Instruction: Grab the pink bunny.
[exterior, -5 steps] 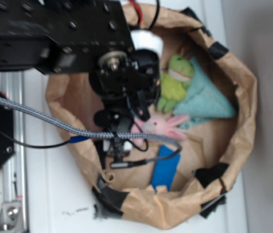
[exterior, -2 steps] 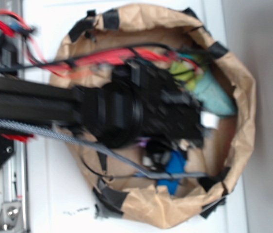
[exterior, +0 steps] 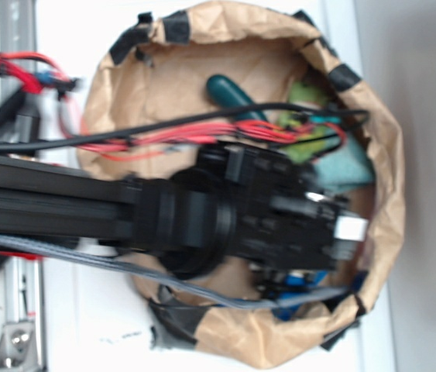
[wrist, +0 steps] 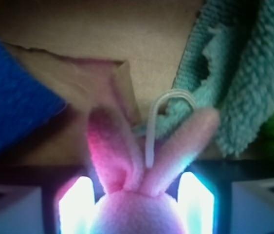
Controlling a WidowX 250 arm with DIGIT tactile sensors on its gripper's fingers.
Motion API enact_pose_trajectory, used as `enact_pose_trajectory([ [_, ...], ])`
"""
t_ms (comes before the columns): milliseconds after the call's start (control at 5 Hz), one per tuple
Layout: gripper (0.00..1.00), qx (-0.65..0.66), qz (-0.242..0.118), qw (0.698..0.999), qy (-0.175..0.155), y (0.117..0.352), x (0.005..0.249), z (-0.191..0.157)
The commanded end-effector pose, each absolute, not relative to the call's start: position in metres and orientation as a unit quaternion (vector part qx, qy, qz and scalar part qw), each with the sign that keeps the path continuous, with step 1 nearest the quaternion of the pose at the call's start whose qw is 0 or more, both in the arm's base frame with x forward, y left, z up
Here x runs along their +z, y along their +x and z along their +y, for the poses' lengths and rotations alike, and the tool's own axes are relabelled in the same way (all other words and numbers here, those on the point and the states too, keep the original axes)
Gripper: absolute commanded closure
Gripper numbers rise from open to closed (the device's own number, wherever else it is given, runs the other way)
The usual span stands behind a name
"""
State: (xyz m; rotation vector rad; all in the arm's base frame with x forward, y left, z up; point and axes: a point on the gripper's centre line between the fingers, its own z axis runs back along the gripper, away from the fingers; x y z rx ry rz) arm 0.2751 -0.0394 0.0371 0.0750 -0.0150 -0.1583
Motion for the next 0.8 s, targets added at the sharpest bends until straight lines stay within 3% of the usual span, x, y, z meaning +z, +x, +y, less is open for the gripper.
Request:
enact_pose_trajectory([
  [0, 1.0, 0.008, -0.062, 0.998, -0.014, 0.272, 0.137, -0.004],
  [400, 1.0, 0.063, -0.106, 0.992, -0.032, 0.275, 0.176, 0.013],
  [600, 1.0, 0.088, -0.118, 0.989, -0.02, 0.28, 0.166, 0.015],
])
